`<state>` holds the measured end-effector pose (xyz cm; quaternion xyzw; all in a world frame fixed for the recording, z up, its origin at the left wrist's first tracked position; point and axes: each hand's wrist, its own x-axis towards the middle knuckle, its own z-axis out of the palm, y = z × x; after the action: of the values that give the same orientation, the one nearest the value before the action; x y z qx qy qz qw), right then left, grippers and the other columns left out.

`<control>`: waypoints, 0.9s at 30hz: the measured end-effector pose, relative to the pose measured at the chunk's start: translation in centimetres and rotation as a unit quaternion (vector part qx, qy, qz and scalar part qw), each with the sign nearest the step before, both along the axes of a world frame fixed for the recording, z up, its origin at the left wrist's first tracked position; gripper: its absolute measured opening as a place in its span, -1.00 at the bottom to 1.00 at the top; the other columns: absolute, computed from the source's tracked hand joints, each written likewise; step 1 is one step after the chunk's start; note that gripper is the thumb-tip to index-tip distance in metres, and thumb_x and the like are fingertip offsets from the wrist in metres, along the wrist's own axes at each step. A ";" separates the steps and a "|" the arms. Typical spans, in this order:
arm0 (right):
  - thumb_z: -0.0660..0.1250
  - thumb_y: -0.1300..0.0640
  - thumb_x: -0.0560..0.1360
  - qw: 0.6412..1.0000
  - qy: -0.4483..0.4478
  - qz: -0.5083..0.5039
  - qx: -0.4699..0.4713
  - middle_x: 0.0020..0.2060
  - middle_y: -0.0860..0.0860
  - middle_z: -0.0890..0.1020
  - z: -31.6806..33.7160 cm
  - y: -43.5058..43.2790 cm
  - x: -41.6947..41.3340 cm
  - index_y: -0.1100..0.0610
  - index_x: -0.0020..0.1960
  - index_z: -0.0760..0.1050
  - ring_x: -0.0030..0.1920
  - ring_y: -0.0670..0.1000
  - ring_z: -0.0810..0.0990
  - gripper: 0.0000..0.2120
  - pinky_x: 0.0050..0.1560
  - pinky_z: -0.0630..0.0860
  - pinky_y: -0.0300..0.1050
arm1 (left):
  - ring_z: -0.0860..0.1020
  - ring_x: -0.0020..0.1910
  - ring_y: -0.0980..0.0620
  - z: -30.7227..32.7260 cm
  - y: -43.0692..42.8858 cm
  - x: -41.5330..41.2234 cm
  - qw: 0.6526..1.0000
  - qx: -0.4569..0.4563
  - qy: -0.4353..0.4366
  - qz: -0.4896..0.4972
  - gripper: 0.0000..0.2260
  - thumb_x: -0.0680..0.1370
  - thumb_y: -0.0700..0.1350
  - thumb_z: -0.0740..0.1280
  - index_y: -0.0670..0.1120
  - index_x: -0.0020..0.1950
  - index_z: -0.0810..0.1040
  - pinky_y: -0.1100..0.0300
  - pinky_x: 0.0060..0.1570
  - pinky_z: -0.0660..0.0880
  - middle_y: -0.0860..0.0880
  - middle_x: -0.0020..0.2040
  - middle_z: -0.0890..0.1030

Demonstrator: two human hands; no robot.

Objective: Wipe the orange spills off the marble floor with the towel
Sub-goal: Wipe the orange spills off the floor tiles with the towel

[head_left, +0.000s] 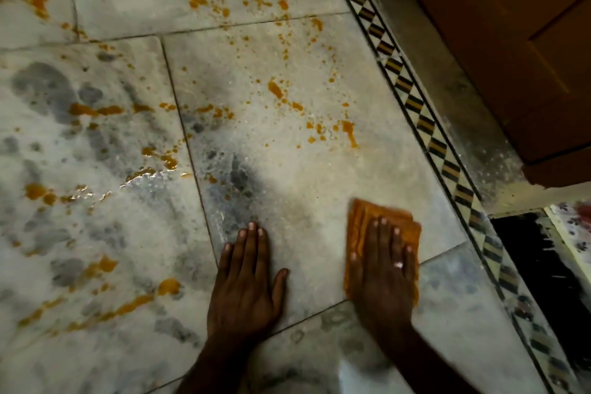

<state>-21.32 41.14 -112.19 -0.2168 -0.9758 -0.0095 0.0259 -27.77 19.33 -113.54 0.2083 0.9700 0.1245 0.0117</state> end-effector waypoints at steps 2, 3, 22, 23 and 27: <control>0.05 -0.03 0.68 0.995 -0.006 0.095 0.005 0.59 0.21 0.24 0.2 -3.9 1.8 0.26 0.60 0.16 0.58 0.29 0.21 -0.42 0.50 0.23 0.35 | 0.16 0.60 -0.14 -0.3 0.0 0.0 1.000 0.007 0.012 -0.002 -0.36 0.63 0.13 0.16 -0.24 0.59 0.18 -0.14 0.54 0.17 -0.20 0.61 0.18; 0.08 -0.03 0.67 0.989 -0.008 0.145 -0.004 0.59 0.19 0.25 0.1 -5.1 1.2 0.25 0.60 0.17 0.58 0.28 0.20 -0.41 0.51 0.22 0.34 | 0.18 0.60 -0.15 -0.3 -0.2 0.0 1.000 0.008 0.021 -0.002 -0.37 0.63 0.11 0.19 -0.24 0.58 0.20 -0.15 0.53 0.19 -0.21 0.60 0.20; 0.12 -0.02 0.66 0.926 -0.020 0.376 -0.014 0.56 0.24 0.28 0.3 -11.5 5.7 0.28 0.57 0.25 0.55 0.34 0.25 -0.42 0.43 0.34 0.38 | 0.14 0.60 -0.09 0.2 -13.1 11.1 0.983 -0.055 -0.061 0.163 -0.39 0.66 0.15 0.00 -0.21 0.59 0.20 -0.04 0.57 0.01 -0.17 0.61 0.19; 0.12 -0.07 0.66 0.909 -0.028 0.414 -0.040 0.59 0.20 0.25 0.2 -13.1 4.2 0.24 0.59 0.22 0.58 0.29 0.21 -0.41 0.46 0.30 0.34 | 0.13 0.60 -0.09 0.1 -13.2 11.2 0.982 -0.055 -0.062 0.168 -0.39 0.66 0.16 -0.01 -0.22 0.58 0.20 -0.04 0.57 0.01 -0.18 0.61 0.19; -0.04 -0.13 0.69 0.876 -0.053 0.475 -0.059 0.61 0.12 0.20 -0.1 -15.9 -5.2 0.14 0.63 0.13 0.61 0.18 0.17 -0.40 0.51 0.23 0.28 | 0.11 0.61 -0.09 0.1 -13.8 10.9 0.979 -0.054 -0.061 0.187 -0.37 0.65 0.17 0.02 -0.22 0.59 0.19 -0.04 0.58 0.01 -0.18 0.62 0.17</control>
<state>-26.55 25.26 -112.24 0.2726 -0.9601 0.0498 -0.0376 -16.91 5.55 -113.46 0.0138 0.9946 0.0849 0.0588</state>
